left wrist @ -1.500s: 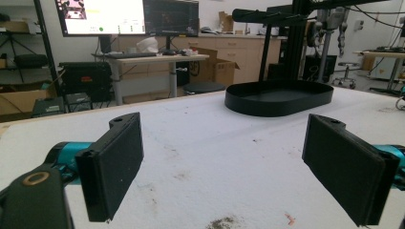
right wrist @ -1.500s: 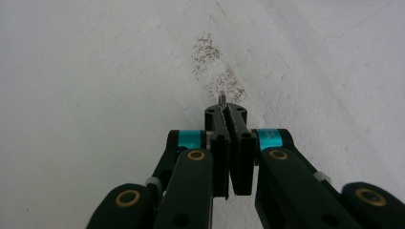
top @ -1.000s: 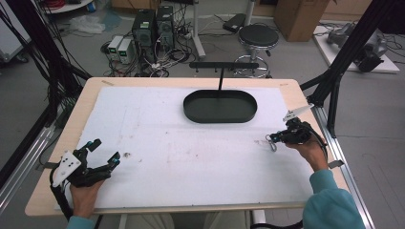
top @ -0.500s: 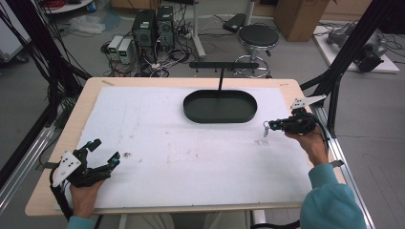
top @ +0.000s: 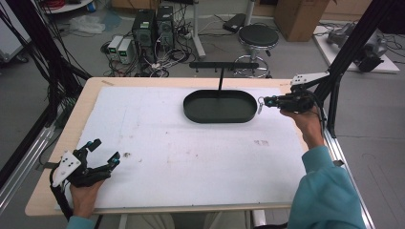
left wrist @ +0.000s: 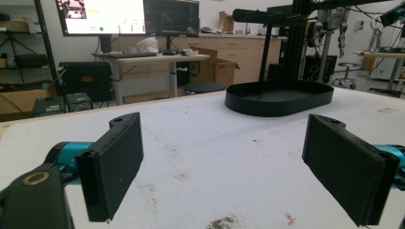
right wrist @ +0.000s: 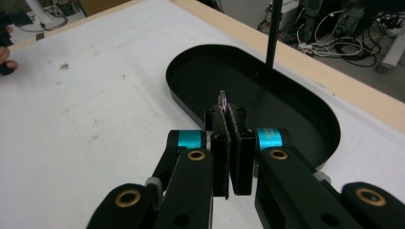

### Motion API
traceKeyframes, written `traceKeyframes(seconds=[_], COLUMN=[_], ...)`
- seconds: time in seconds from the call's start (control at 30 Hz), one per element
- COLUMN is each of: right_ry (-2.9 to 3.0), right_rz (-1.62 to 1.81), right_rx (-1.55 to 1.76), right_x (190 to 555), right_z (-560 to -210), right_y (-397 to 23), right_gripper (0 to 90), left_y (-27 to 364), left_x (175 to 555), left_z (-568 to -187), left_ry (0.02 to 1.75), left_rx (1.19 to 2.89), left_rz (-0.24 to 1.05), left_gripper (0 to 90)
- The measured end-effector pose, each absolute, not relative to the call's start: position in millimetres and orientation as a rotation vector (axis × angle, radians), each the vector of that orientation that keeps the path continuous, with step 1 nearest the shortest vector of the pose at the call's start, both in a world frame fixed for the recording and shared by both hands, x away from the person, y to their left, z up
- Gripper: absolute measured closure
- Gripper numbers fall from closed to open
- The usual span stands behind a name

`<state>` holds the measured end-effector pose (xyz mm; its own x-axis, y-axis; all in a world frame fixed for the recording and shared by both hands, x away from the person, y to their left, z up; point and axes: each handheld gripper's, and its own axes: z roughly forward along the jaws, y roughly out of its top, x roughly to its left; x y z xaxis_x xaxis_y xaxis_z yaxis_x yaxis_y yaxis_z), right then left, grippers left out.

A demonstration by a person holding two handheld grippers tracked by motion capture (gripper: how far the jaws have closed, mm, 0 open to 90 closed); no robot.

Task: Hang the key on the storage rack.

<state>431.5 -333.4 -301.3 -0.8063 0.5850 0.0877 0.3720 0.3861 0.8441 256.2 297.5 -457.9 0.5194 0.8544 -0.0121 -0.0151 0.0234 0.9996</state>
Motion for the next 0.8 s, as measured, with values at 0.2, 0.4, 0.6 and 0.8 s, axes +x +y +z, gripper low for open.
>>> traceKeyframes(seconds=[0.2, 0.4, 0.6, 0.8], right_ry=[2.388, 2.377, 2.38, 2.397], right_rz=[1.404, 1.418, 1.392, 1.377], right_rx=[0.862, 0.838, 0.801, 0.789], right_x=[446, 462, 477, 489], right_z=[-285, -270, -260, -256], right_y=[-327, -315, -299, -285], right_gripper=[89.6, 89.6, 89.6, 89.6], left_y=[297, 297, 297, 297], left_x=[256, 256, 256, 256], left_z=[-458, -458, -458, -458], left_ry=[0.794, 0.794, 0.793, 0.792], left_rx=[1.393, 1.393, 1.394, 1.395], left_rz=[0.799, 0.798, 0.798, 0.798], left_gripper=[14.4, 14.4, 14.4, 14.4])
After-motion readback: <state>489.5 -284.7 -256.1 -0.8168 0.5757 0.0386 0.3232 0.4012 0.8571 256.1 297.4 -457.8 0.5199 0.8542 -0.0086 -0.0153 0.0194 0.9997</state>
